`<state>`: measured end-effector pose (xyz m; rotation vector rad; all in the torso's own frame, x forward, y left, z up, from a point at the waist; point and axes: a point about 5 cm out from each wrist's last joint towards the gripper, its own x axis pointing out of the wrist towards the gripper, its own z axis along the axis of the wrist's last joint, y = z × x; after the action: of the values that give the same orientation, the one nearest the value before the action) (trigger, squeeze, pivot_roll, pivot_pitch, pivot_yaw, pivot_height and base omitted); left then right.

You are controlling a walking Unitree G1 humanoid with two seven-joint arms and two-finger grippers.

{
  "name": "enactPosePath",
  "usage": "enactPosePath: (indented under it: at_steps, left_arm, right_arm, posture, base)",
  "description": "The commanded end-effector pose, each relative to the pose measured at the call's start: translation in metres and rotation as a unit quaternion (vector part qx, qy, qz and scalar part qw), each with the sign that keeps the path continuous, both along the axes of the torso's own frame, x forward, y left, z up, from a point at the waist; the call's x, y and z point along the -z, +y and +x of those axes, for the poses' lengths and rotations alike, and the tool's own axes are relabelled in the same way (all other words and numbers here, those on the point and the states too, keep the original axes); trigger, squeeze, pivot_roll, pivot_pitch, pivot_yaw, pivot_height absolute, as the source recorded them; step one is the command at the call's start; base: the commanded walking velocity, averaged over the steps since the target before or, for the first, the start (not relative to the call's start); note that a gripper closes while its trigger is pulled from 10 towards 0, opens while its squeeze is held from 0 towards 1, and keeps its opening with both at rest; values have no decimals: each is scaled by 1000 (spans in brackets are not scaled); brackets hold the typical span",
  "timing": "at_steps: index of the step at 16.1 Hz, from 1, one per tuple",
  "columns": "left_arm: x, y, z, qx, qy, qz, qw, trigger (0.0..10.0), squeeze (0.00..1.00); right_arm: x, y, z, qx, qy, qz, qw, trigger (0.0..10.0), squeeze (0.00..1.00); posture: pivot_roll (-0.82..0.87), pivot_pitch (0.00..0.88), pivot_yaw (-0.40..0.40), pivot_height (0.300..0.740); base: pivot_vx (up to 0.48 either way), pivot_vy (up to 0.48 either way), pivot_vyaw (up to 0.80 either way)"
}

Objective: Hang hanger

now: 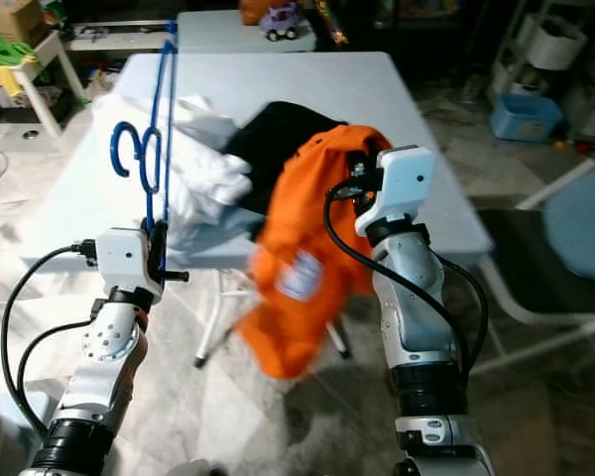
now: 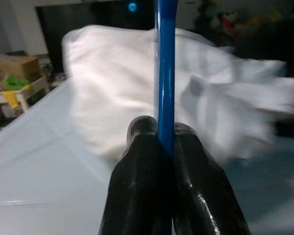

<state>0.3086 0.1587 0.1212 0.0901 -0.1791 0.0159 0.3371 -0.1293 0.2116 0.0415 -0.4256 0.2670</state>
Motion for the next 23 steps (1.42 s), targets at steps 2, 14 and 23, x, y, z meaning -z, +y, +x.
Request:
enactPosePath:
  at_steps: [2,14,23]
  left_arm:
    - [0,9,1,-17,7,-6,1000,10000,0]
    - [1,1,-4,-1,2,6,1000,10000,0]
    - [-31,9,1,15,-71,93,993,10000,0]
  right_arm:
    - [-10,8,0,-16,-19,1,1000,10000,0]
    - [-17,-1,7,-9,-23,-10,1000,10000,0]
    - [-63,10,35,-49,-61,-11,997,10000,0]
  posture:
    - [43,120,-40,740]
    - [52,123,-52,740]
    - [94,129,-55,740]
  base:
    - [0,433,0]
    - [0,108,0]
    - [0,0,0]
